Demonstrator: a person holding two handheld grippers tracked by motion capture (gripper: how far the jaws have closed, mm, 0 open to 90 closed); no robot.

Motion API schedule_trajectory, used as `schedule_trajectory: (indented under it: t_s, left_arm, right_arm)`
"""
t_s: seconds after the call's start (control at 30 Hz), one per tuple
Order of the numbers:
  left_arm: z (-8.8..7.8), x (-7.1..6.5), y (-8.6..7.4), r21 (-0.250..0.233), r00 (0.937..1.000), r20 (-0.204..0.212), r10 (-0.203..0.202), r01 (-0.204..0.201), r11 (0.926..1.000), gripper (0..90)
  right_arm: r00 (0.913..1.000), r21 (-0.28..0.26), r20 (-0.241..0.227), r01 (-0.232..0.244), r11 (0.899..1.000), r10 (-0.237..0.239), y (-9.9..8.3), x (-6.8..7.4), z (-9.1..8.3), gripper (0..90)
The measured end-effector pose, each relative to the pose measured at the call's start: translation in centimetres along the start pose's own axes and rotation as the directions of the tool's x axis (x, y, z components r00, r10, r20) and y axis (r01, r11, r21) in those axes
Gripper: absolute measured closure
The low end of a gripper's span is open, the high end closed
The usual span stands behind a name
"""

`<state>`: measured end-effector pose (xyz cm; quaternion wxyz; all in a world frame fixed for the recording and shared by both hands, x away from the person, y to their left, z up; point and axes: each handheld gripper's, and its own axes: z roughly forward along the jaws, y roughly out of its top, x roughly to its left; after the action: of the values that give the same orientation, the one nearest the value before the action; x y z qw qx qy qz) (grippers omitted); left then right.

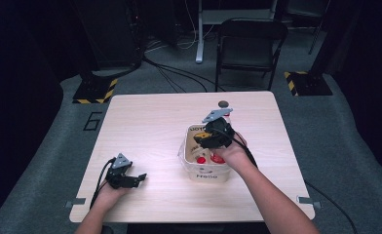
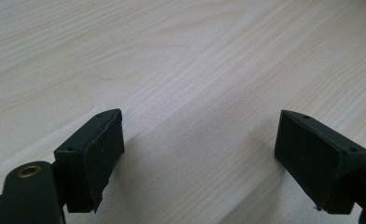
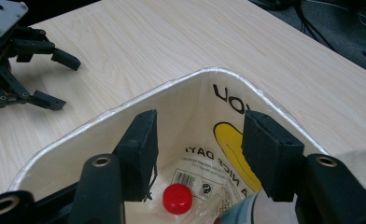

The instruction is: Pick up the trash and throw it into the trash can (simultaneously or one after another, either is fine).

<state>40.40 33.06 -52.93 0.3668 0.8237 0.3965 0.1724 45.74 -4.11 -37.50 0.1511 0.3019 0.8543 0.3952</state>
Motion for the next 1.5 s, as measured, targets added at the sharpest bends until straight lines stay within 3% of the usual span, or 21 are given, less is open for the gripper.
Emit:
schedule_trajectory:
  t_s: [0.33,0.57,0.97,1.33,1.5]
  left_arm:
    - [0.0,0.0,0.0,-0.005,1.0000,-0.001,0.003,-0.003,1.0000,15.7]
    - [0.0,0.0,0.0,0.001,1.0000,0.003,0.004,-0.004,1.0000,15.7]
    - [-0.1,0.0,0.0,0.003,1.0000,0.002,0.009,-0.009,1.0000,15.8]
    - [-0.1,0.1,0.0,0.004,1.0000,0.003,0.009,-0.009,1.0000,15.8]
    - [-0.1,0.0,0.0,0.003,1.0000,0.003,0.009,-0.009,1.0000,15.8]
  right_arm:
    - [0.9997,-0.051,0.026,0.001,0.999,0.001,-1.2,-1.3,-5.0,41.9]
    - [0.9990,-0.063,0.045,-0.003,0.998,0.006,-2.8,-2.0,-7.4,42.1]
    - [0.9958,-0.088,0.091,0.001,0.996,0.007,-5.1,-2.4,-9.6,42.3]
    - [0.9911,-0.122,0.125,-0.030,0.992,0.045,-7.6,-2.8,-11.2,42.1]
    - [0.9864,-0.128,0.142,-0.065,0.990,0.083,-8.9,-3.3,-11.8,42.1]
